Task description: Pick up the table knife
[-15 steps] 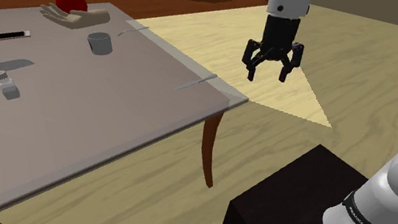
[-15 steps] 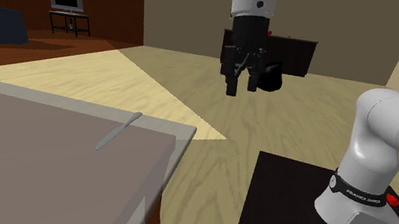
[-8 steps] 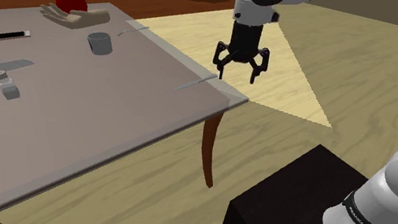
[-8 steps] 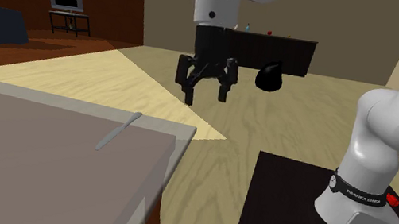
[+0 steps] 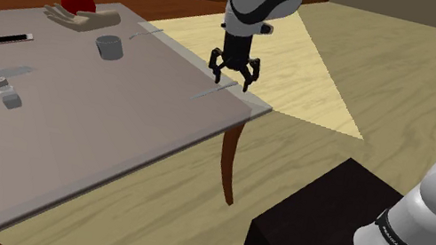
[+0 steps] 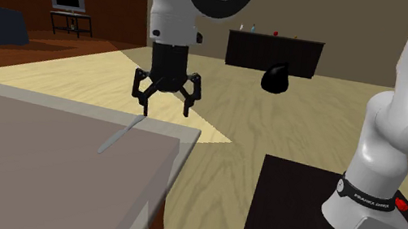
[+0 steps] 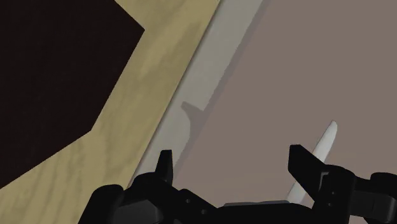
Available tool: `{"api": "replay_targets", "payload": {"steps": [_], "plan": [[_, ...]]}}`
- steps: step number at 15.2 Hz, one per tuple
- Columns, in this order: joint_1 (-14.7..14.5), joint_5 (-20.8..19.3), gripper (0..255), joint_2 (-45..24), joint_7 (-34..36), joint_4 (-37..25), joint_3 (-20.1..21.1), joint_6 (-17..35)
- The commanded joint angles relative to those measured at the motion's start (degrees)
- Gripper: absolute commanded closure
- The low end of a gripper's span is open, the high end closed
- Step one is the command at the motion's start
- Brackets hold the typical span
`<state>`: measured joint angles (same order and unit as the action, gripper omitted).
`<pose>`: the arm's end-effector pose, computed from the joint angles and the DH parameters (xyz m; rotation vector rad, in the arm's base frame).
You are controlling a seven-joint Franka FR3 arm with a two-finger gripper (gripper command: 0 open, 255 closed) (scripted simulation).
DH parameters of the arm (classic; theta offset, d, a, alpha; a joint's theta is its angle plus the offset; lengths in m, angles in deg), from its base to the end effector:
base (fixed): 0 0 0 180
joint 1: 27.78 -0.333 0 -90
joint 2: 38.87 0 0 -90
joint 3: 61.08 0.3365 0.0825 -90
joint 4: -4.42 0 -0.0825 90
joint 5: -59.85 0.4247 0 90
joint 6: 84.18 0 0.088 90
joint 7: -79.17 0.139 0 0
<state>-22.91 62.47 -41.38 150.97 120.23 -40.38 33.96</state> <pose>0.5742 0.1654 0.3993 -2.7224 1.4850 0.0604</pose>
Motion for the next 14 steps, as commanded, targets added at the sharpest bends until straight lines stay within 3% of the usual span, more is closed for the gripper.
{"api": "replay_targets", "payload": {"steps": [1,11,14], "plan": [[-0.2,-2.5,0,-4.5,5.6,-4.3,-0.2,0.4],[-4.1,-11.0,0,-25.8,26.9,-28.2,-5.9,-1.8],[-4.1,-11.1,0,-26.4,27.1,-27.5,-6.1,-0.5]]}}
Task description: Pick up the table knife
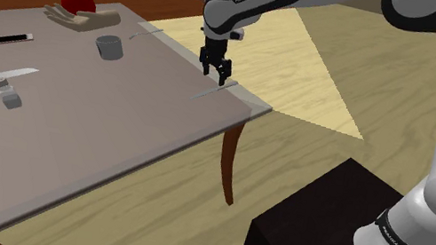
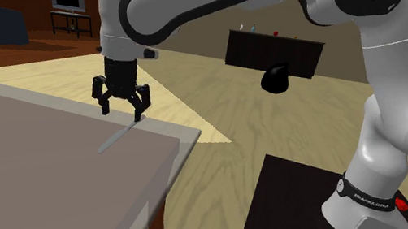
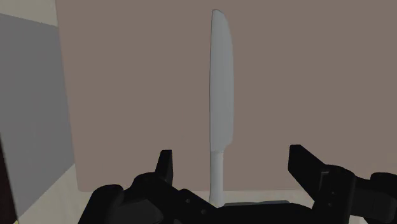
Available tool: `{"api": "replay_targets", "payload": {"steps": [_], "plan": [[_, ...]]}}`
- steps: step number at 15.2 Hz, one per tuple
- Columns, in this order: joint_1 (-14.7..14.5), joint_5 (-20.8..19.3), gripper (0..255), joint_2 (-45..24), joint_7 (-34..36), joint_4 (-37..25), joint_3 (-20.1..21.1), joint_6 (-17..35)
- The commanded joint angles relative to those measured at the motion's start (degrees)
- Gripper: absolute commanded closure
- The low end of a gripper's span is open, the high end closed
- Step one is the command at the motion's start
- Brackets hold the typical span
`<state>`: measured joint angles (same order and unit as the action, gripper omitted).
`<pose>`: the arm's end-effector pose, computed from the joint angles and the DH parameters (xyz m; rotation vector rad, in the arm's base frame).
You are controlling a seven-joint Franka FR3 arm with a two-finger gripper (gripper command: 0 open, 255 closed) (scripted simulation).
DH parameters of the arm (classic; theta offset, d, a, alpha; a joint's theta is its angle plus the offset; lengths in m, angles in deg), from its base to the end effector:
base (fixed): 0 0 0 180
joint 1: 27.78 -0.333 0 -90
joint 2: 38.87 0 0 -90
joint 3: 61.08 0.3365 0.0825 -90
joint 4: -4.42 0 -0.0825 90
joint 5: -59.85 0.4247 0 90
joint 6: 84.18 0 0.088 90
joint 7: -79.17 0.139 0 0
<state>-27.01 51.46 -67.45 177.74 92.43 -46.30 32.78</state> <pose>0.7253 0.1438 0.3438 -2.3479 2.0645 -0.0330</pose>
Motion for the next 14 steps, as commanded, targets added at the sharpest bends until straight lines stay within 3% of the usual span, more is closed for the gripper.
{"api": "replay_targets", "payload": {"steps": [1,7,8,14], "plan": [[-0.1,-0.2,0,-0.6,0.4,0.7,-0.2,1.3],[-0.1,-0.7,0,-2.0,0.7,2.2,-0.4,4.1],[-0.1,-0.7,255,-2.0,0.7,2.2,-0.4,4.2],[-0.1,-0.7,255,-1.9,0.7,2.2,-0.4,4.1]]}}
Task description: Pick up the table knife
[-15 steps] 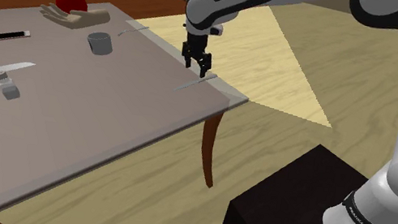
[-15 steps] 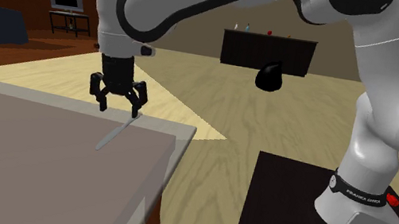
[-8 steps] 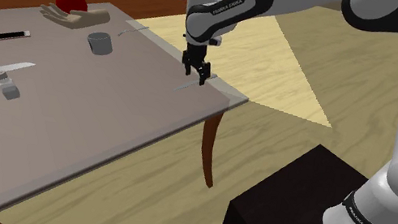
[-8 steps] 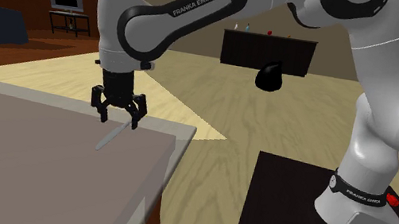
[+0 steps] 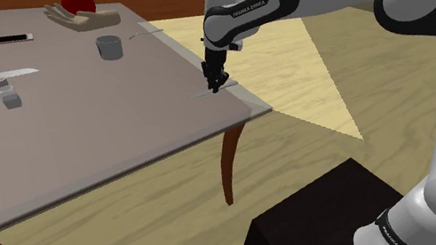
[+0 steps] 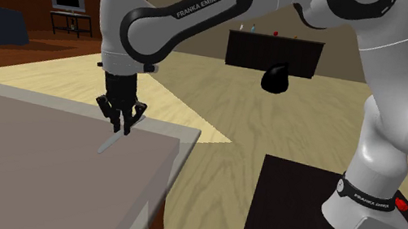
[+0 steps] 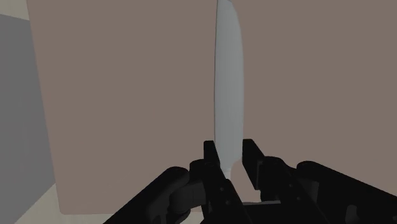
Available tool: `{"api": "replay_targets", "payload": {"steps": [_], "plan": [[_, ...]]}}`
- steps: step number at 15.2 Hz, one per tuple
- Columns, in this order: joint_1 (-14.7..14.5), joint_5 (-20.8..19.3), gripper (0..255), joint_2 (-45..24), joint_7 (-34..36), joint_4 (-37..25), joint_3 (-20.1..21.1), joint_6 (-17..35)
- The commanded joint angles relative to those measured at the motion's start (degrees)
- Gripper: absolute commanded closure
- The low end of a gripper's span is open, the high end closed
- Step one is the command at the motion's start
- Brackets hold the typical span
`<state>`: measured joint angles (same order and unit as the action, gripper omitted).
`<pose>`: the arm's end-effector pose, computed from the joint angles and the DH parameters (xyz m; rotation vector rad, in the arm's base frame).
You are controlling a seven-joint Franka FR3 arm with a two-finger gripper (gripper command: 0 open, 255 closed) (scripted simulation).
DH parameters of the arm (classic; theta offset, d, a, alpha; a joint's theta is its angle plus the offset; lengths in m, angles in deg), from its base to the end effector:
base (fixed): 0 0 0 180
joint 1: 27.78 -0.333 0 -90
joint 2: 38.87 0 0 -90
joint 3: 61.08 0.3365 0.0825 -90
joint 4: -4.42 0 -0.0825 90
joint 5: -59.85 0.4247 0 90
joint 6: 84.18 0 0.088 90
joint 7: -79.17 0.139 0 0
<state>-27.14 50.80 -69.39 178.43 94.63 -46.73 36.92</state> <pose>0.7251 0.1429 0.3061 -2.3422 2.0707 -0.0351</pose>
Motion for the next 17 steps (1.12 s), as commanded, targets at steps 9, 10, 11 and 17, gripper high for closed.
{"api": "replay_targets", "payload": {"steps": [9,10,11,17], "plan": [[0.1,0.6,255,1.8,-0.4,-2.0,0.3,-3.7],[0.1,0.7,255,2.0,-0.4,-2.5,0.4,-4.4],[0.1,0.7,255,2.2,-0.5,-2.9,0.4,-5.0],[0.1,1.2,255,3.5,-0.8,-5.7,0.6,-9.0]]}}
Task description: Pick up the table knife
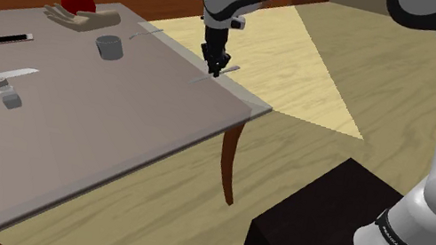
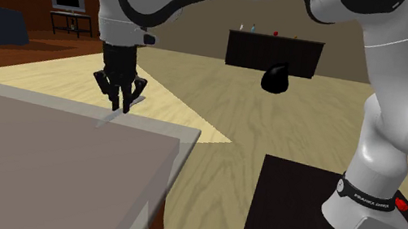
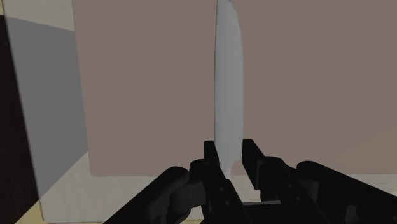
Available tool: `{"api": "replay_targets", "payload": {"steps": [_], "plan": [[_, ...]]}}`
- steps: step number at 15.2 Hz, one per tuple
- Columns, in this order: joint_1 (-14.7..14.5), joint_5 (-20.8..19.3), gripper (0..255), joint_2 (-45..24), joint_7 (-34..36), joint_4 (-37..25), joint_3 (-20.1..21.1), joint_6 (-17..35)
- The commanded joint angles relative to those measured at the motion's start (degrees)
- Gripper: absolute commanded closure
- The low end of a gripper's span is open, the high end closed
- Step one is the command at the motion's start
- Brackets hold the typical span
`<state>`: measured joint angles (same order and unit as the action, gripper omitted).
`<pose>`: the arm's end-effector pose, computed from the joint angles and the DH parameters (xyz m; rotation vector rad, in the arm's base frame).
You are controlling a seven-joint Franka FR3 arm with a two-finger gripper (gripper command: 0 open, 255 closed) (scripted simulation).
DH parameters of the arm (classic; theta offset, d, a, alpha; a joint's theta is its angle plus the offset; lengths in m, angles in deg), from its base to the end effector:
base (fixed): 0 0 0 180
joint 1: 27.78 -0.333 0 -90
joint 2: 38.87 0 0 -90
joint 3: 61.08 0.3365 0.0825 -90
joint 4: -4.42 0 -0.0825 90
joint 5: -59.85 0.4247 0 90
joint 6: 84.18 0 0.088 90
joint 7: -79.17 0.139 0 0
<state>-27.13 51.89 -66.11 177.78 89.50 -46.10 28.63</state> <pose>0.7264 0.1449 0.3805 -2.3420 2.0705 -0.0355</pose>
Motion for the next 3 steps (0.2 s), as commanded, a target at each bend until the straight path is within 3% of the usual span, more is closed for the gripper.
{"api": "replay_targets", "payload": {"steps": [1,3], "plan": [[0.1,0.2,255,0.4,-0.2,-1.1,0.0,-1.4],[0.1,0.2,255,0.4,-0.3,-1.1,0.0,-1.5]]}}
